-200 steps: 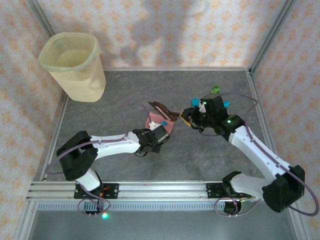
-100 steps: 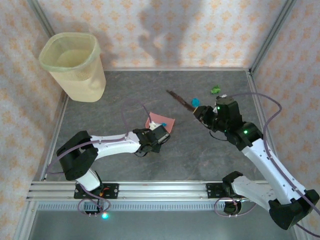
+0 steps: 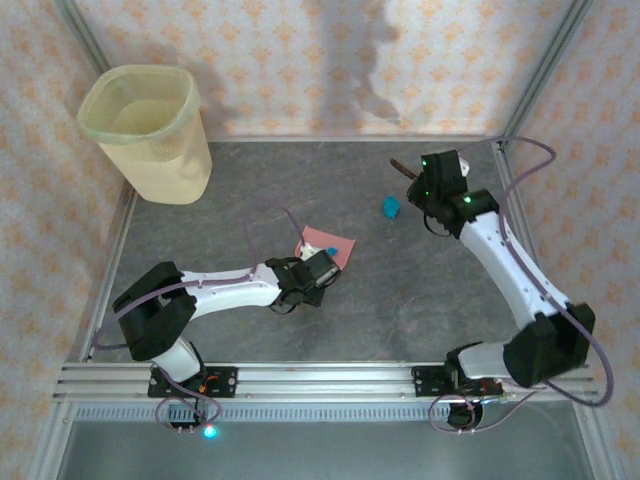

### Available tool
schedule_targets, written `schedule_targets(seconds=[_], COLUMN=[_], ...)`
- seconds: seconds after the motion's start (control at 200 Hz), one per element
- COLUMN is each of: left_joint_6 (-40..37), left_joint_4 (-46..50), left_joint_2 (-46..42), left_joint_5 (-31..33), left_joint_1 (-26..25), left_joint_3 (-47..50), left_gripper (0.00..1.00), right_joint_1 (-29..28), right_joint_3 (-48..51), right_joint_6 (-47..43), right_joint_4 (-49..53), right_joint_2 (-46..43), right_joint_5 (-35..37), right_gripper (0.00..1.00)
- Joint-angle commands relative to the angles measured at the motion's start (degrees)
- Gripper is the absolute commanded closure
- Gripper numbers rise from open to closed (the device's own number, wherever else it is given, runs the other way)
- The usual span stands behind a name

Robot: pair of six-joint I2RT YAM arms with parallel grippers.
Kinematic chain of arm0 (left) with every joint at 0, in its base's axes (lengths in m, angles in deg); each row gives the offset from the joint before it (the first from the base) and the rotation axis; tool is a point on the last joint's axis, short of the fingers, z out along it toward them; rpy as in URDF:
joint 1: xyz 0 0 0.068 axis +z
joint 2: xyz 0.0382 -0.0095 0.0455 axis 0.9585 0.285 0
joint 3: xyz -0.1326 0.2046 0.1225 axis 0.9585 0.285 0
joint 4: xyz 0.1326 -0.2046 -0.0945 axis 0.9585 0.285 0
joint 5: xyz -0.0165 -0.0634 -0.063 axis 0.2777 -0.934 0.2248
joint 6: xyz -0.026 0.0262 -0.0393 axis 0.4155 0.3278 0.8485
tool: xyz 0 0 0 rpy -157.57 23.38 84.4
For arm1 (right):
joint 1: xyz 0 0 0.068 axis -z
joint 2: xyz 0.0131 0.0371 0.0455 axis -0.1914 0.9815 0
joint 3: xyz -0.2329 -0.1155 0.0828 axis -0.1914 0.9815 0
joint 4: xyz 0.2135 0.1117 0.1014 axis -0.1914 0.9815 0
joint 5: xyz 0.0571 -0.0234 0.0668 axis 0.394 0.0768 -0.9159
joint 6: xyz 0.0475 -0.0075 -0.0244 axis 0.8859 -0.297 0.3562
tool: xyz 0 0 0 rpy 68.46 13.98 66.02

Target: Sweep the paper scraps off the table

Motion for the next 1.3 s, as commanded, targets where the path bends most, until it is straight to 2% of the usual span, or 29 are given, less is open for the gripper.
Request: schedule_targets(seconds=[0.0, 0.24, 0.44, 0.716, 0.891, 0.976, 1.071, 1.291], left_joint_6=[-3.1, -4.9, -4.8, -4.4, -4.2, -4.2, -4.1, -4.0], left_joint_4=[-1.3, -0.7, 0.2, 0.3, 0.3, 0.3, 0.2, 0.1], left_joint_2=[-1.3, 0.9, 1.7, 1.3, 1.2, 1.0, 0.8, 0.6], left_joint_5=[-1.9, -3.1, -2.6, -1.9, -1.6, -1.6, -1.5, -1.5], left_joint_1=[-0.3, -1.7, -1.8, -1.9, -1.9, -1.9, -1.9, -1.9], left_joint_3=[1.1, -0.7, -1.7, -1.5, -1.5, -1.3, -1.2, -1.0], left_gripper=[1.00, 1.00, 1.00, 1.00, 1.00, 1.00, 1.00, 1.00], right_joint_1=[0.3, 0.2, -0.8, -4.9, -5.7, -5.6, -4.9, -2.5], right_joint_3=[-4.5, -7.6, -4.4, 2.6, 6.9, 8.1, 8.0, 7.5], right_joint_6=[-2.3, -1.5, -0.9, 2.3, 8.4, 10.2, 10.0, 6.8], right_joint_4=[1.2, 4.5, 5.2, 5.7, 2.6, 1.1, 1.2, 2.0], right_joint_2=[3.1, 9.3, 8.7, -1.6, -10.3, -14.9, -17.2, -12.8], right_joint_5=[-3.0, -7.9, -11.5, -21.3, -30.9, -30.6, -27.0, -20.8], right_gripper=[1.00, 1.00, 1.00, 1.00, 1.00, 1.00, 1.00, 1.00])
